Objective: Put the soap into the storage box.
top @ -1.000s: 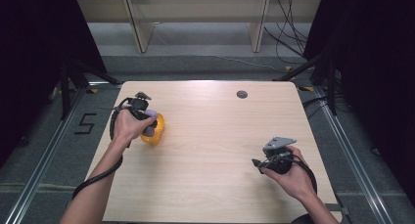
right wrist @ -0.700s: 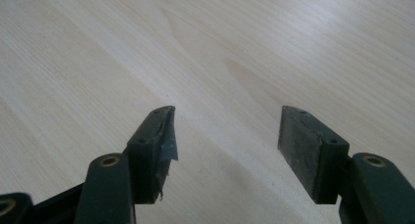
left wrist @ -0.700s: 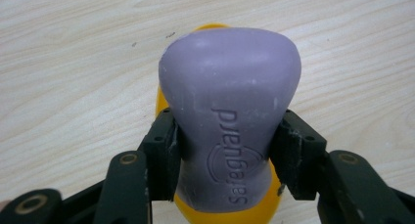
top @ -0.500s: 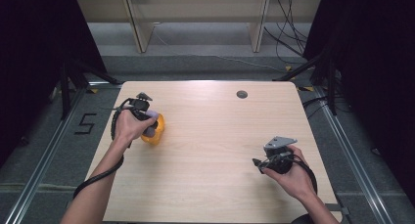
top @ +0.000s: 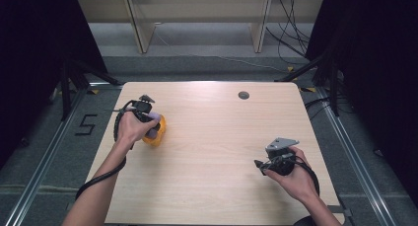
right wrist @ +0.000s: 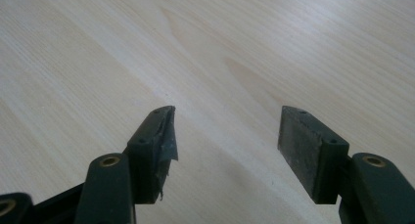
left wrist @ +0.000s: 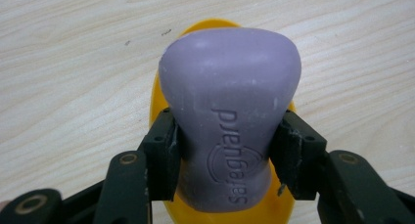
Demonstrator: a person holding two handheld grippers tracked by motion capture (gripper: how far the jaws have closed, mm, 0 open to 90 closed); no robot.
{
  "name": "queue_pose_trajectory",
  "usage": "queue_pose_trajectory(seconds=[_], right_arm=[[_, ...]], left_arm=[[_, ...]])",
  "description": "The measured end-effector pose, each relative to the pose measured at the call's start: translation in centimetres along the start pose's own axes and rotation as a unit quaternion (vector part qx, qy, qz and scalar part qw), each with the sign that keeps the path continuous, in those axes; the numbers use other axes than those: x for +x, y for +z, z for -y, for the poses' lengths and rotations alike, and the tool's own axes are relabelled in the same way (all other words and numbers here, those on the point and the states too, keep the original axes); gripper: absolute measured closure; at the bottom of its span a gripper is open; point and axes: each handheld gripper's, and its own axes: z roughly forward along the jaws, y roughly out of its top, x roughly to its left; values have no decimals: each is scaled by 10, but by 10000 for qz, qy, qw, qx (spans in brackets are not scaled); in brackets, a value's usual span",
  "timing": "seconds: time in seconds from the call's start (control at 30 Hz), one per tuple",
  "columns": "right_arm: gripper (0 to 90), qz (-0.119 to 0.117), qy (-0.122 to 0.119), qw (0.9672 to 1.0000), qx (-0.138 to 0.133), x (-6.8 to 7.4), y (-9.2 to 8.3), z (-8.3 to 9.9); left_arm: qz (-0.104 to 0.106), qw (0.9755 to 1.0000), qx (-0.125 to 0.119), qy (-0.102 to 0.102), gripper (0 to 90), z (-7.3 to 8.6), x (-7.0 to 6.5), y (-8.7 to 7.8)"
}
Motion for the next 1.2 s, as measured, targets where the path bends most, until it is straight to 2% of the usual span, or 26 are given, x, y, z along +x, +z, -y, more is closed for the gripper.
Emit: queue_pose_trajectory(seconds=[0.03,0.1,0.17,0.27,0.3,0.33,0.37,0.4,0.53,0.57,0.63,0.73,0.83,1.2], right_arm=[[393,-1,2,10000,4,0,0,0],[393,24,-63,10000,-14,-1,1,0],[393,6,0,10000,5,0,0,0],[394,25,-60,10000,-9,-1,1,0],[394,5,-1,10000,14,0,0,0],[394,28,-77,10000,-10,-1,1,0],[394,9,-15,10000,14,0,0,0],[394,28,-79,10000,-6,-1,1,0],[394,35,-79,10000,-20,0,1,1],[395,37,-84,10000,-19,0,1,1],[394,37,-78,10000,-20,0,1,1],[395,35,-84,10000,-15,0,1,1],[395,45,-87,10000,-19,0,1,1],[394,21,-85,10000,-10,-1,1,1]], left_arm=[[-33,10000,55,23,486,0,0,0],[-6,10000,7,5,486,0,1,1],[12,10000,13,13,486,0,1,3],[33,10000,46,-2,486,0,2,5],[22,10000,67,-14,486,1,2,6],[36,10000,42,-19,486,1,3,6],[42,10000,49,-13,486,0,3,6],[46,10000,25,-36,485,0,3,6],[56,10000,38,-29,485,-1,3,7],[35,9999,94,-20,485,-1,3,6],[54,10000,28,-40,485,-1,3,8],[51,9999,103,-15,485,-2,4,8],[83,9999,47,-65,484,-2,4,11],[110,9999,133,-8,480,0,4,20]])
